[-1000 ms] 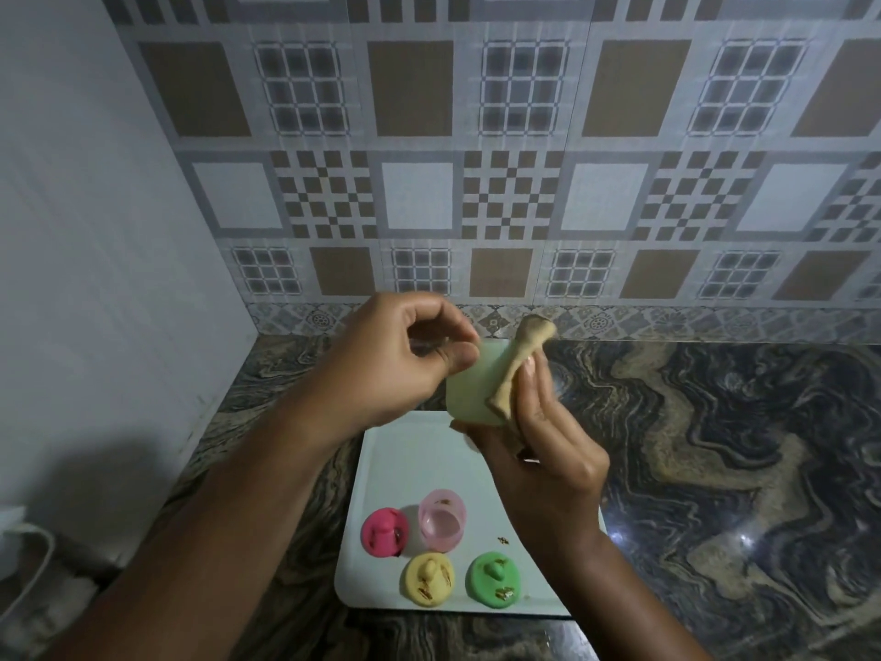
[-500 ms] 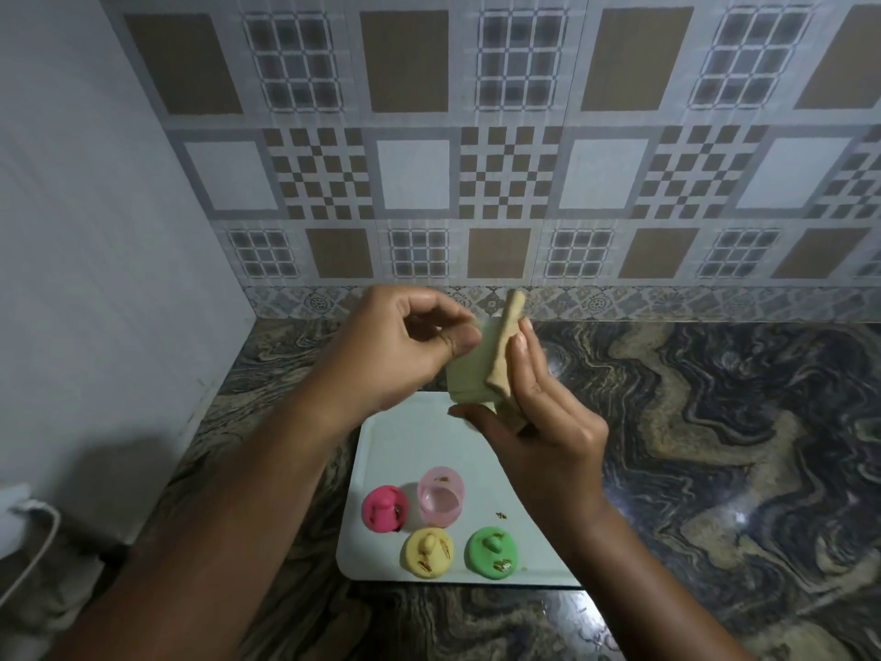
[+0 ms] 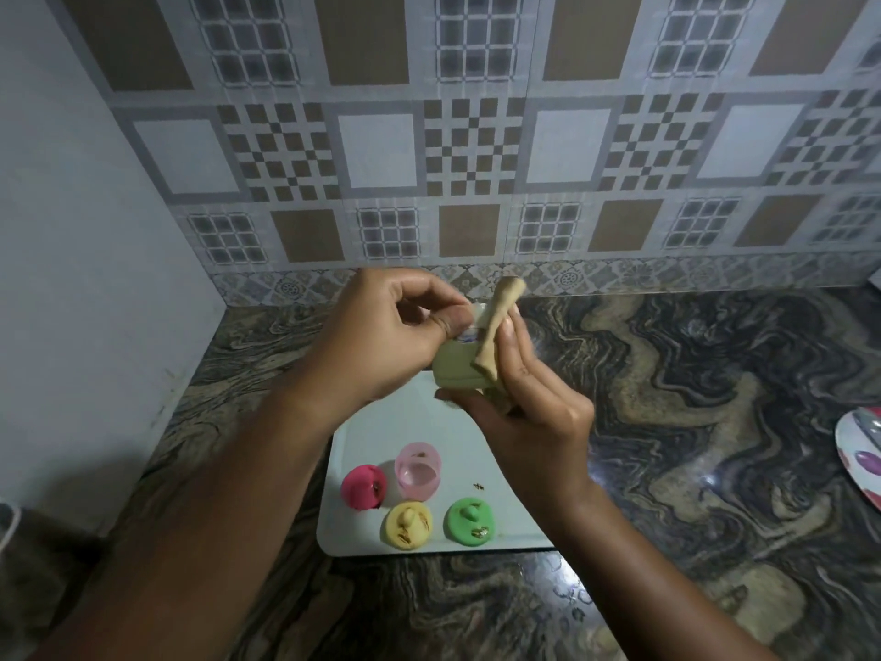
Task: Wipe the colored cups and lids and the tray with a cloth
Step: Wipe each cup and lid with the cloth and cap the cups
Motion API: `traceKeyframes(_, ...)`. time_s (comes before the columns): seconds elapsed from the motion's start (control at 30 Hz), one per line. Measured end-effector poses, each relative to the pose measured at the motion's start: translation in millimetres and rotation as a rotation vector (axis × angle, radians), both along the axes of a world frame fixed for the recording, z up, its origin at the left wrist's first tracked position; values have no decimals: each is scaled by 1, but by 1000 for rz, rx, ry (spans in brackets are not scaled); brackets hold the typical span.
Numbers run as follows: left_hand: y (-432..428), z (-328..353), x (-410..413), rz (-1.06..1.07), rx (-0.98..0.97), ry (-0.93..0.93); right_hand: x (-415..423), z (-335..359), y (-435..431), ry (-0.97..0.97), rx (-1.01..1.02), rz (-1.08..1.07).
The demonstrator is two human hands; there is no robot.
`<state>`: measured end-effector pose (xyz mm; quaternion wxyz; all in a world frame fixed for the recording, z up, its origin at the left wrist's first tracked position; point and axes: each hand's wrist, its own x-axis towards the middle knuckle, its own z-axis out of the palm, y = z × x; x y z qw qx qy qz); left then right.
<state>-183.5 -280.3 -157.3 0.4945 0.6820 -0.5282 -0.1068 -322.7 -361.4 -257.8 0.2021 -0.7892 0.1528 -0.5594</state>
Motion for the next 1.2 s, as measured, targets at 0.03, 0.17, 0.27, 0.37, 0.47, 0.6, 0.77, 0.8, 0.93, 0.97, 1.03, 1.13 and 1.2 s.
traceKeyframes(0.03,-1,0,-3,-3,-16,31,-1,-1,0,-40,58,20)
traceKeyframes(0.17,-2,-6,0,-33,30,320,-6,3,-4,-207,421,154)
traceKeyframes(0.27,-4,-1,-3,-29,5,478,-8,7,-7,-193,356,163)
traceKeyframes(0.37,-4,6,-3,10,-17,244,-7,7,-8,-60,44,28)
traceKeyframes(0.47,-4,8,-11,25,-34,7,-4,7,-10,-43,-53,-21)
traceKeyframes(0.6,-1,7,-6,-39,-41,283,-4,8,-9,-182,218,75)
traceKeyframes(0.77,-2,6,-1,-48,-28,469,-2,12,-8,-197,406,191)
traceKeyframes(0.8,-2,7,0,-38,-38,426,-1,12,-8,-156,298,143)
traceKeyframes(0.93,-5,7,-3,39,-16,29,2,10,-9,-6,-24,-15)
traceKeyframes(0.97,-5,7,-5,36,-30,24,3,9,-9,-10,-32,-24)
traceKeyframes(1.03,-4,8,-5,-3,-45,131,2,7,-7,-59,19,-10)
traceKeyframes(1.13,-2,7,7,-67,-17,349,3,9,-8,-149,189,63)
traceKeyframes(1.2,-2,5,11,-63,-14,385,3,11,-9,-160,202,79)
